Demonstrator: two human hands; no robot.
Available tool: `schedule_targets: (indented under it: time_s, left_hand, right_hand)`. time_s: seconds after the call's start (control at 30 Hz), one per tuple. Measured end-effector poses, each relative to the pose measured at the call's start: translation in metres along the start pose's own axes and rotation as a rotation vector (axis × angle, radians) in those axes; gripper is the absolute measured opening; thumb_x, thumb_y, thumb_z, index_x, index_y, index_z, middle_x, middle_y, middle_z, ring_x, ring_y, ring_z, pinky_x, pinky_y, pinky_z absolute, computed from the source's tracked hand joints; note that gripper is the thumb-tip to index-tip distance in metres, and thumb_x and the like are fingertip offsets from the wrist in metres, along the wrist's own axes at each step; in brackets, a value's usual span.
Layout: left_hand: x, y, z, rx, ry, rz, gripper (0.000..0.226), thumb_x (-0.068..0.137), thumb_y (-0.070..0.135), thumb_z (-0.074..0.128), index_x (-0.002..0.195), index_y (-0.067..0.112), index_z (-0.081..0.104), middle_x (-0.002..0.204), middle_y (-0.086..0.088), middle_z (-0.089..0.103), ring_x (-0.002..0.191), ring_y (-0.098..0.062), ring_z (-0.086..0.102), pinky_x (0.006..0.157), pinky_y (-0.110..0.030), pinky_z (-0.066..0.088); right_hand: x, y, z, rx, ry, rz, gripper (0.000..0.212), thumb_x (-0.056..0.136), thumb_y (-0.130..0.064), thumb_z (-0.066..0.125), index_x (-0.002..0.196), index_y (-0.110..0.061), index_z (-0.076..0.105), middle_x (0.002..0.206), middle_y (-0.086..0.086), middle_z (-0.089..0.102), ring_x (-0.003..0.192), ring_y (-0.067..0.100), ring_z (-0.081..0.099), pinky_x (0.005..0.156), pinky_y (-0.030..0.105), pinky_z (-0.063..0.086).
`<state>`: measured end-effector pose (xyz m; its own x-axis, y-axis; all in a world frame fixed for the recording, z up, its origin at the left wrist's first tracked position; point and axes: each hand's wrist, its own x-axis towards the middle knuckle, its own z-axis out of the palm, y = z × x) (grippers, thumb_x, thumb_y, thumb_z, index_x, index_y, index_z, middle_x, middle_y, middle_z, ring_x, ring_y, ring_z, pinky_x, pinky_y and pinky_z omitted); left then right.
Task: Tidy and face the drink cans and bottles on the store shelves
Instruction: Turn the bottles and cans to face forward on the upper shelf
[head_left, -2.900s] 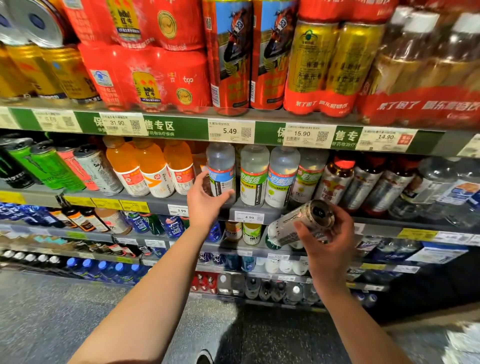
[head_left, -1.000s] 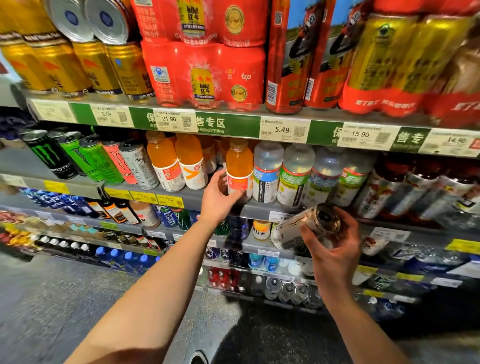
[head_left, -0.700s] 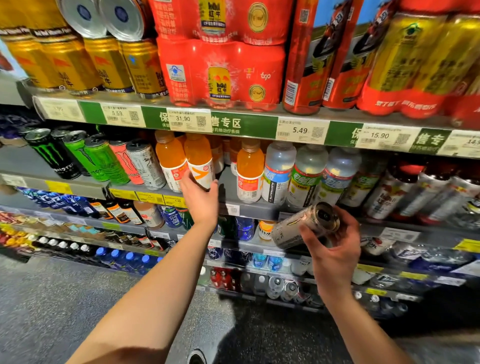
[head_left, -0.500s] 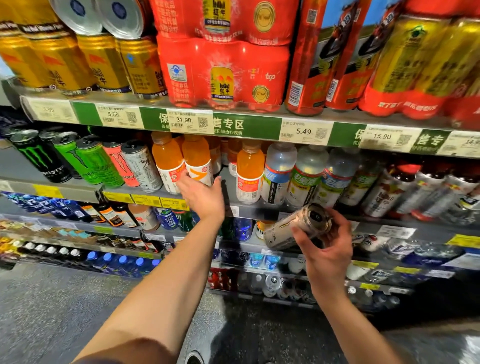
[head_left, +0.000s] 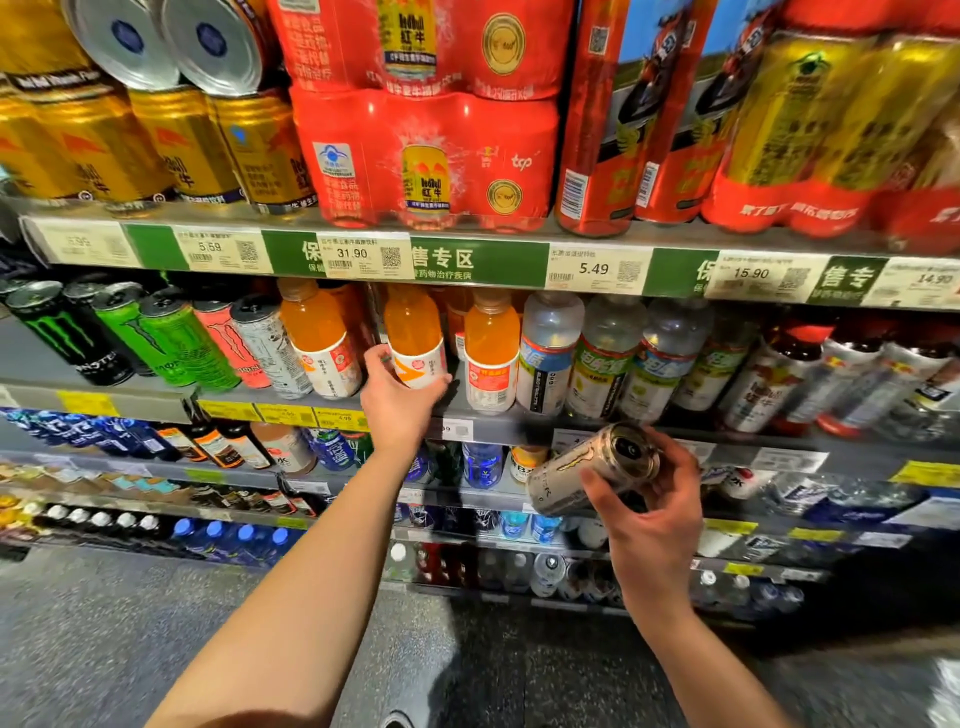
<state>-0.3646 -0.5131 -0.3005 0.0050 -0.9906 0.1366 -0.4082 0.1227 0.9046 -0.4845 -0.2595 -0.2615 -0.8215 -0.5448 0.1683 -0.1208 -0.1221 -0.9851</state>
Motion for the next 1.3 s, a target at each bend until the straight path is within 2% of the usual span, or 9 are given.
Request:
schedule_targets:
  time_s: [0.17, 0.37, 0.5, 0.63, 0.7, 0.8, 1.03, 1.2, 1.3]
  left_hand:
    - [0.009, -0.004, -0.011, -0.089, -0.329, 0.011, 0.08, 0.065, 0.018, 0.093, 0.131, 0.013, 0.048, 0.117, -0.003, 0.068, 0.103, -0.013, 0.064, 0.088, -0.022, 0.051]
    - [0.008, 0.001, -0.019, -0.085, -0.429, 0.014, 0.084, 0.07, 0.016, 0.091, 0.139, 0.013, 0.043, 0.124, -0.001, 0.063, 0.114, -0.012, 0.058, 0.098, -0.023, 0.044]
    - [-0.004, -0.012, -0.035, -0.104, -0.071, 0.105, 0.044, 0.085, 0.015, 0.076, 0.124, 0.016, 0.055, 0.118, 0.0, 0.063, 0.111, -0.015, 0.06, 0.097, -0.02, 0.047]
    - [0.011, -0.03, -0.062, -0.083, 0.339, 0.048, 0.053, 0.083, 0.025, 0.076, 0.126, 0.008, 0.052, 0.118, -0.004, 0.055, 0.111, -0.025, 0.056, 0.098, -0.029, 0.044]
    - [0.025, -0.033, -0.07, -0.063, 0.29, 0.019, 0.061, 0.081, 0.023, 0.081, 0.129, 0.005, 0.049, 0.12, -0.007, 0.054, 0.111, -0.026, 0.055, 0.093, -0.021, 0.039]
    - [0.036, -0.037, -0.069, 0.0, 0.238, -0.007, 0.069, 0.076, 0.033, 0.085, 0.129, 0.01, 0.048, 0.124, -0.009, 0.055, 0.114, -0.027, 0.055, 0.094, -0.032, 0.043]
    - [0.046, -0.028, -0.05, 0.099, 0.332, -0.07, 0.092, 0.05, 0.045, 0.094, 0.121, 0.003, 0.053, 0.116, -0.017, 0.056, 0.112, -0.037, 0.053, 0.093, -0.042, 0.038]
    - [0.049, -0.03, -0.04, 0.039, 0.46, -0.033, 0.069, 0.063, 0.043, 0.083, 0.113, 0.002, 0.06, 0.101, -0.018, 0.06, 0.097, -0.034, 0.055, 0.082, -0.041, 0.04]
    - [0.046, -0.039, -0.044, -0.021, 0.408, 0.037, 0.062, 0.069, 0.038, 0.083, 0.113, 0.001, 0.06, 0.102, -0.018, 0.06, 0.097, -0.035, 0.056, 0.081, -0.046, 0.047]
  right_hand:
    - [0.001, -0.001, 0.004, 0.031, -0.011, 0.027, 0.066, 0.068, -0.018, 0.084, 0.126, -0.021, 0.052, 0.11, -0.001, 0.066, 0.102, 0.015, 0.068, 0.093, 0.026, 0.054]
    - [-0.001, -0.001, 0.011, 0.054, -0.039, 0.038, 0.067, 0.066, -0.019, 0.083, 0.126, -0.017, 0.053, 0.108, -0.001, 0.069, 0.1, 0.017, 0.069, 0.094, 0.034, 0.054]
    - [-0.003, 0.0, 0.018, 0.048, -0.045, 0.046, 0.066, 0.067, -0.019, 0.082, 0.126, -0.018, 0.052, 0.108, -0.002, 0.069, 0.099, 0.016, 0.069, 0.093, 0.027, 0.054]
    - [-0.008, 0.001, 0.035, 0.036, -0.032, 0.062, 0.065, 0.07, -0.011, 0.083, 0.128, -0.014, 0.052, 0.109, -0.001, 0.068, 0.099, 0.014, 0.067, 0.095, 0.032, 0.054]
    - [-0.013, -0.002, 0.047, 0.033, -0.022, 0.067, 0.065, 0.07, -0.016, 0.083, 0.127, -0.02, 0.053, 0.11, -0.005, 0.067, 0.1, 0.011, 0.067, 0.094, 0.029, 0.054]
    - [-0.022, -0.006, 0.07, 0.043, 0.002, 0.085, 0.064, 0.069, -0.021, 0.084, 0.124, -0.029, 0.053, 0.114, -0.001, 0.066, 0.102, 0.01, 0.067, 0.089, 0.021, 0.054]
    - [-0.048, -0.008, 0.121, 0.029, 0.142, 0.068, 0.062, 0.073, -0.001, 0.083, 0.126, -0.012, 0.053, 0.115, 0.008, 0.066, 0.1, 0.015, 0.067, 0.087, 0.018, 0.054]
    - [-0.07, -0.008, 0.136, 0.001, 0.192, 0.035, 0.061, 0.072, -0.007, 0.085, 0.122, -0.024, 0.056, 0.113, 0.004, 0.067, 0.097, 0.013, 0.069, 0.085, 0.022, 0.056]
    - [-0.072, -0.009, 0.135, -0.005, 0.201, 0.031, 0.061, 0.072, -0.007, 0.085, 0.123, -0.024, 0.056, 0.113, 0.0, 0.067, 0.097, 0.011, 0.068, 0.085, 0.024, 0.057]
